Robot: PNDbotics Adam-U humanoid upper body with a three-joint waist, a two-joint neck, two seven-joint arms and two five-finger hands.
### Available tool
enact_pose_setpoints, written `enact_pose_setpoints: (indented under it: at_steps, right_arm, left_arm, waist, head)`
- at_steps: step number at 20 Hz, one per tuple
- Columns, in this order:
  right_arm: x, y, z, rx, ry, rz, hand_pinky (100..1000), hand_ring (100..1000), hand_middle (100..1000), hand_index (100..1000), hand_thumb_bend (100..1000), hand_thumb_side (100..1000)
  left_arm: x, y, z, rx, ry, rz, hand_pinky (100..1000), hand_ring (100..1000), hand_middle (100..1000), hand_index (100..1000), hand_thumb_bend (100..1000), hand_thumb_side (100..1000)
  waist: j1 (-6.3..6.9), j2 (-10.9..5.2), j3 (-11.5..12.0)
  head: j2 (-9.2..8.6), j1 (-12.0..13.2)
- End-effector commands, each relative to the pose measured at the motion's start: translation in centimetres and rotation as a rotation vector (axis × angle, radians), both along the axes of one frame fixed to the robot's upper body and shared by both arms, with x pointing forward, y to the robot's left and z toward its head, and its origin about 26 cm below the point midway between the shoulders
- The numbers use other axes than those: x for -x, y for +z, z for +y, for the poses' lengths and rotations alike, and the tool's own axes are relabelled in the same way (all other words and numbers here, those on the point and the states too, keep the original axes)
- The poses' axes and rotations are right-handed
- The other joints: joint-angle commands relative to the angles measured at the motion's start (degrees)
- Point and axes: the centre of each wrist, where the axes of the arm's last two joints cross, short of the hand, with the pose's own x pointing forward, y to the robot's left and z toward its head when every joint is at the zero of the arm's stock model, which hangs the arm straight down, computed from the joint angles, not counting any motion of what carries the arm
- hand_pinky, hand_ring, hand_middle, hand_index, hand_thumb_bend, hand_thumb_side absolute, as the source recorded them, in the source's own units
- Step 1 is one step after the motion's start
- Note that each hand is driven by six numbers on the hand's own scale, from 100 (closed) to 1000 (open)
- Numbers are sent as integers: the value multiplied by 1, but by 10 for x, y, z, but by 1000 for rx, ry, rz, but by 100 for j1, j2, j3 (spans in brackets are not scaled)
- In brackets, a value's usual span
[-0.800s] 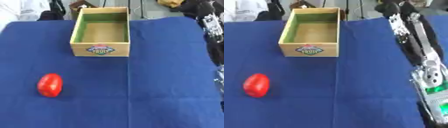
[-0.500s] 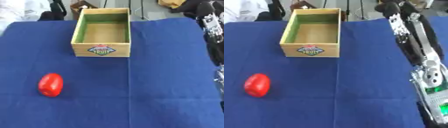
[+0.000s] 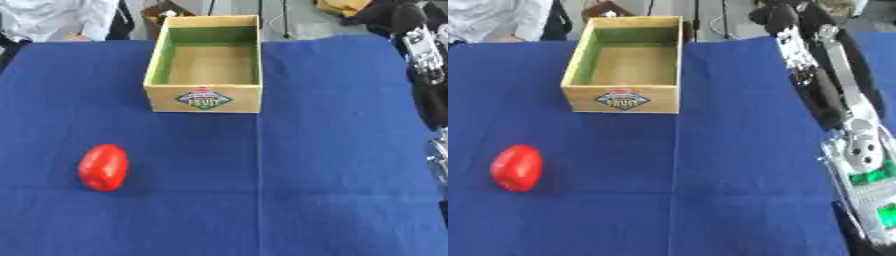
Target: Pick up objects on the table and place them in the box.
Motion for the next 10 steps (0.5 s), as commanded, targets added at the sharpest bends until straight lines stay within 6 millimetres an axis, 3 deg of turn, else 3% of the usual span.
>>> enact_pose_setpoints:
  at_steps: [1, 10]
  right_arm:
    - [4, 7, 0, 4, 10, -27, 879, 821, 699, 858, 100, 890]
    - [4, 6, 0, 6, 10, -22, 881, 823, 698, 858, 100, 885]
  left_arm:
    - [7, 12, 10, -162, 10, 9, 471, 548, 694, 907, 599, 857]
    - [34, 17, 46, -563, 75, 216, 508, 595, 742, 969, 600, 899]
  waist:
    - [12, -108, 9]
    - [34, -74, 25]
  head:
    - [27, 0]
    - [-51, -28]
